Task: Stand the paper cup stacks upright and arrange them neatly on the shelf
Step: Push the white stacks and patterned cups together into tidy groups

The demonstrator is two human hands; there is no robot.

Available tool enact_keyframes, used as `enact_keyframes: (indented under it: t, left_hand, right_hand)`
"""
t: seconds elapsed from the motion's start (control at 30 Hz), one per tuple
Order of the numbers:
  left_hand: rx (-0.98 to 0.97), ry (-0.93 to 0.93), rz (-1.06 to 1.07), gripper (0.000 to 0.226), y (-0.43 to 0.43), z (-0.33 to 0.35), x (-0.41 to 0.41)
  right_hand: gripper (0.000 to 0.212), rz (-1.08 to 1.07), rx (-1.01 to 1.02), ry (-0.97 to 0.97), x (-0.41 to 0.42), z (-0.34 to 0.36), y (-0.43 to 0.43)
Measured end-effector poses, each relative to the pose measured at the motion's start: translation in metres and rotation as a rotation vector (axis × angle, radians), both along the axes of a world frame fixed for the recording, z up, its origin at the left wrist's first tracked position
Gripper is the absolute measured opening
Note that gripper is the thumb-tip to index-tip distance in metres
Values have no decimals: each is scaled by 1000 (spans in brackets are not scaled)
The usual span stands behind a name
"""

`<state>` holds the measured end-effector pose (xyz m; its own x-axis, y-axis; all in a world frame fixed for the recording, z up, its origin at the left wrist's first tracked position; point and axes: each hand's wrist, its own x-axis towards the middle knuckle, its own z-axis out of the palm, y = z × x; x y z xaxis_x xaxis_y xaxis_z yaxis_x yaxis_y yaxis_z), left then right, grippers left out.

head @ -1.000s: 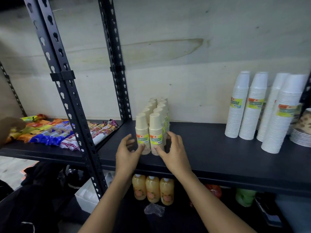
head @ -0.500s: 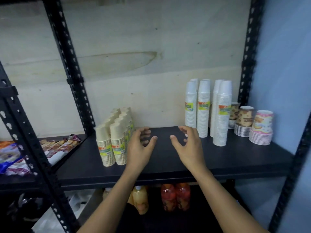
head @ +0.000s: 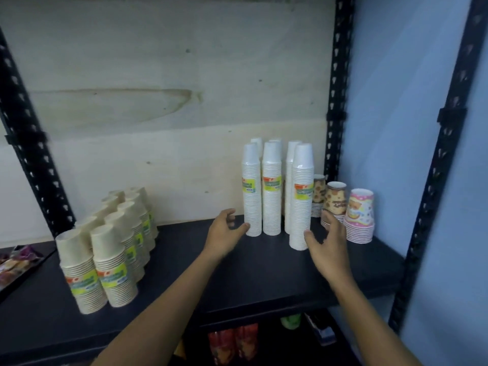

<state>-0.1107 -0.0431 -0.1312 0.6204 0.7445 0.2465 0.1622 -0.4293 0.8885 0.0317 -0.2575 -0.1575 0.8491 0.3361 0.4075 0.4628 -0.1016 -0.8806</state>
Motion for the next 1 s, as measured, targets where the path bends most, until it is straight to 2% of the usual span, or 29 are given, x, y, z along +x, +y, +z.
enact_keyframes:
  t: [0.1,0.23,0.37,0.63,1.0]
  left_hand:
    - [-34,26,-41,84,9,-4,19]
    - [-46,24,-74,90,13,-10,34]
    - [-18,-34,-48,86,13,-19,44]
    - [2,-113,-34,60,3,-22,54]
    - [-25,-136,19,58,3,-8,31]
  right_hand:
    - [81,152,-49,85,17,2,5]
    - [73,257,-38,117,23,2,13]
    - [73,266,23,153,21,-1,17]
    - [68,278,-48,121,30,-8,19]
    - [61,258,-54,40,29,-8,15]
